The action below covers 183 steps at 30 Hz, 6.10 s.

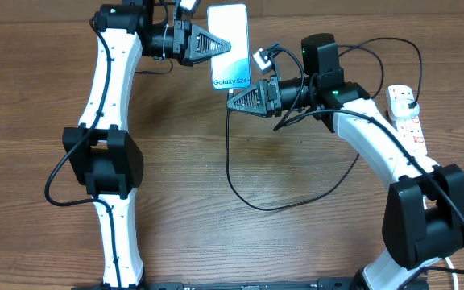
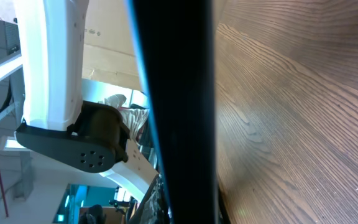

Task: Plug charger to phone and switch on socket

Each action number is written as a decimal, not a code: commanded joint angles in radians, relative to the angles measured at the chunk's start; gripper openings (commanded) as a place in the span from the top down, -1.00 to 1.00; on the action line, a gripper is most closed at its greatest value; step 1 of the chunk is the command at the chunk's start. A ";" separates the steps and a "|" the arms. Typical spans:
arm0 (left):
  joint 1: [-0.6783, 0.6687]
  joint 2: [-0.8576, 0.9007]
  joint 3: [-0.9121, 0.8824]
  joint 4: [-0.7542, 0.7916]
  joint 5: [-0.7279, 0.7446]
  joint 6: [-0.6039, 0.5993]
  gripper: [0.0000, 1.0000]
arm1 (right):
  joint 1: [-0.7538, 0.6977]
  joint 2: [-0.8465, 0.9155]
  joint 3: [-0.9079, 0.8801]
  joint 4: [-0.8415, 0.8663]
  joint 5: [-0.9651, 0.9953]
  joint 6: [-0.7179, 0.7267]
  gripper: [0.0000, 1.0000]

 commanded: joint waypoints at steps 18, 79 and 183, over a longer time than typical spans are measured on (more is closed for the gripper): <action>-0.006 -0.044 0.012 0.003 0.038 -0.019 0.92 | 0.004 -0.012 0.005 -0.058 -0.034 -0.057 0.93; -0.024 -0.044 0.012 -0.002 0.038 -0.003 0.92 | -0.032 -0.012 0.005 -0.035 -0.015 -0.045 0.93; -0.019 -0.044 0.012 0.021 0.037 -0.210 0.91 | -0.010 -0.012 0.005 0.171 0.117 0.170 0.92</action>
